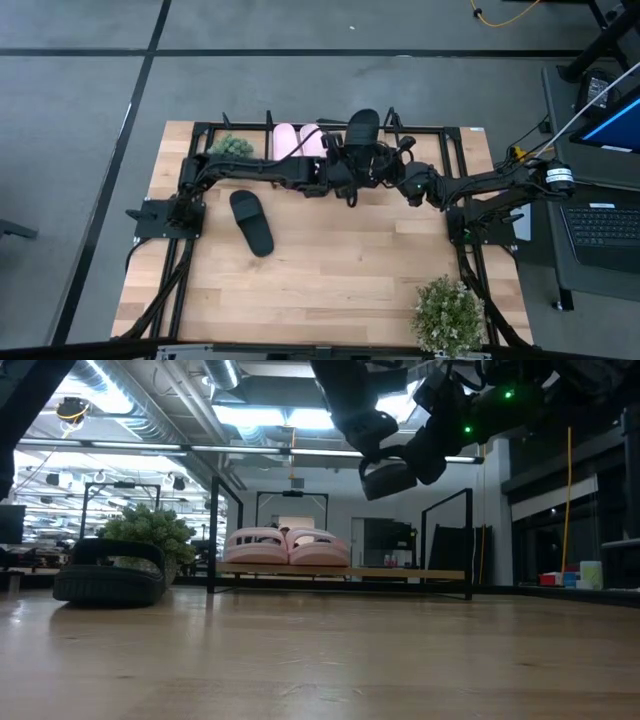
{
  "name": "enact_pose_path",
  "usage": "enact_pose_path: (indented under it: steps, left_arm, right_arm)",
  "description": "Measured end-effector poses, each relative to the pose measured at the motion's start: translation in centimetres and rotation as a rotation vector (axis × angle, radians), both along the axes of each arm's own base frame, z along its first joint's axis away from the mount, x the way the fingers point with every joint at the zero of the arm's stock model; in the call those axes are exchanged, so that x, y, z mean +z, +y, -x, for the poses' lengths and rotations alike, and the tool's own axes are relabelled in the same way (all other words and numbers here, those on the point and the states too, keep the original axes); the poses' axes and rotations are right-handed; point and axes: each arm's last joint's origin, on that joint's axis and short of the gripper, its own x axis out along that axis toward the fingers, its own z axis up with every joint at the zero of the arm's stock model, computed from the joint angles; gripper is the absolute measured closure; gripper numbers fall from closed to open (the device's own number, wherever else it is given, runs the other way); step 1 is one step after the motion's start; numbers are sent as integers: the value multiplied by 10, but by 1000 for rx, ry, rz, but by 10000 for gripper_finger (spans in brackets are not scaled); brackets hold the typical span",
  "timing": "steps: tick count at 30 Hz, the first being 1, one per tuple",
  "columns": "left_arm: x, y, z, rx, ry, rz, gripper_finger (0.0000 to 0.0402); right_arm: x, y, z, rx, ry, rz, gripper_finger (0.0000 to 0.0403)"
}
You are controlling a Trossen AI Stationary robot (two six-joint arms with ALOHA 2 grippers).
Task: Pick and place slides into the shelf
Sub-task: Put the bottom black slides on the shelf
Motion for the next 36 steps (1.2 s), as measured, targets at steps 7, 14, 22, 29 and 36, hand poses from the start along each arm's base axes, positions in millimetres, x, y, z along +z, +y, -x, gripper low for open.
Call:
enact_pose_path:
  steps: [7,14,22,29,36]
  left_arm:
    - [1,-21,7,18,80,-83,284]
    - [29,-34,31,31,-7,10,365]
    - [50,-36,49,43,-77,73,396]
    - [41,-37,56,50,-141,141,401]
    - [3,-41,83,-71,-279,242,401]
  right_arm:
    - [-1,0,0,6,6,-9,390]
    - [-3,2,0,16,27,-11,390]
    - [-4,10,0,46,54,-6,390]
    - [0,13,2,55,52,-4,390]
    - [4,14,9,54,56,-29,390]
